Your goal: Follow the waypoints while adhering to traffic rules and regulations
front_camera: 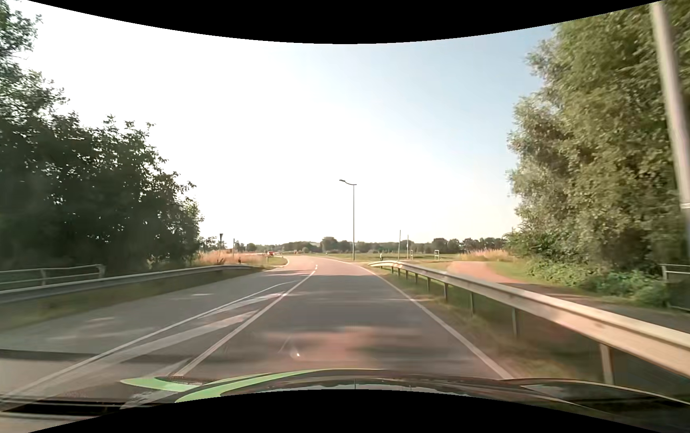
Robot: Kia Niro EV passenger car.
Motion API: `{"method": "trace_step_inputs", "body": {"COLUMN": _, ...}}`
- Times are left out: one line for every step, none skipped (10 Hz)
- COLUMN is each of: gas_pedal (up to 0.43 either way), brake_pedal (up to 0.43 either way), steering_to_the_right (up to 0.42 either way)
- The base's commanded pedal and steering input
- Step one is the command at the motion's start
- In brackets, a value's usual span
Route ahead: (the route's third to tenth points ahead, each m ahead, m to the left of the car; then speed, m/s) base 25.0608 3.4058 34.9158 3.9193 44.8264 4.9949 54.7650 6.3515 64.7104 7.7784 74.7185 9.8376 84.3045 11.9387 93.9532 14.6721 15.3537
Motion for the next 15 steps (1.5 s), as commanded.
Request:
{"method": "trace_step_inputs", "body": {"gas_pedal": 0.331, "brake_pedal": 0.000, "steering_to_the_right": -0.007}}
{"method": "trace_step_inputs", "body": {"gas_pedal": 0.331, "brake_pedal": 0.000, "steering_to_the_right": -0.008}}
{"method": "trace_step_inputs", "body": {"gas_pedal": 0.331, "brake_pedal": 0.000, "steering_to_the_right": -0.009}}
{"method": "trace_step_inputs", "body": {"gas_pedal": 0.331, "brake_pedal": 0.000, "steering_to_the_right": -0.011}}
{"method": "trace_step_inputs", "body": {"gas_pedal": 0.339, "brake_pedal": 0.000, "steering_to_the_right": -0.011}}
{"method": "trace_step_inputs", "body": {"gas_pedal": 0.339, "brake_pedal": 0.000, "steering_to_the_right": -0.012}}
{"method": "trace_step_inputs", "body": {"gas_pedal": 0.339, "brake_pedal": 0.000, "steering_to_the_right": -0.013}}
{"method": "trace_step_inputs", "body": {"gas_pedal": 0.339, "brake_pedal": 0.000, "steering_to_the_right": -0.016}}
{"method": "trace_step_inputs", "body": {"gas_pedal": 0.339, "brake_pedal": 0.000, "steering_to_the_right": -0.018}}
{"method": "trace_step_inputs", "body": {"gas_pedal": 0.339, "brake_pedal": 0.000, "steering_to_the_right": -0.020}}
{"method": "trace_step_inputs", "body": {"gas_pedal": 0.339, "brake_pedal": 0.000, "steering_to_the_right": -0.021}}
{"method": "trace_step_inputs", "body": {"gas_pedal": 0.339, "brake_pedal": 0.000, "steering_to_the_right": -0.021}}
{"method": "trace_step_inputs", "body": {"gas_pedal": 0.339, "brake_pedal": 0.000, "steering_to_the_right": -0.021}}
{"method": "trace_step_inputs", "body": {"gas_pedal": 0.339, "brake_pedal": 0.000, "steering_to_the_right": -0.021}}
{"method": "trace_step_inputs", "body": {"gas_pedal": 0.339, "brake_pedal": 0.000, "steering_to_the_right": -0.021}}
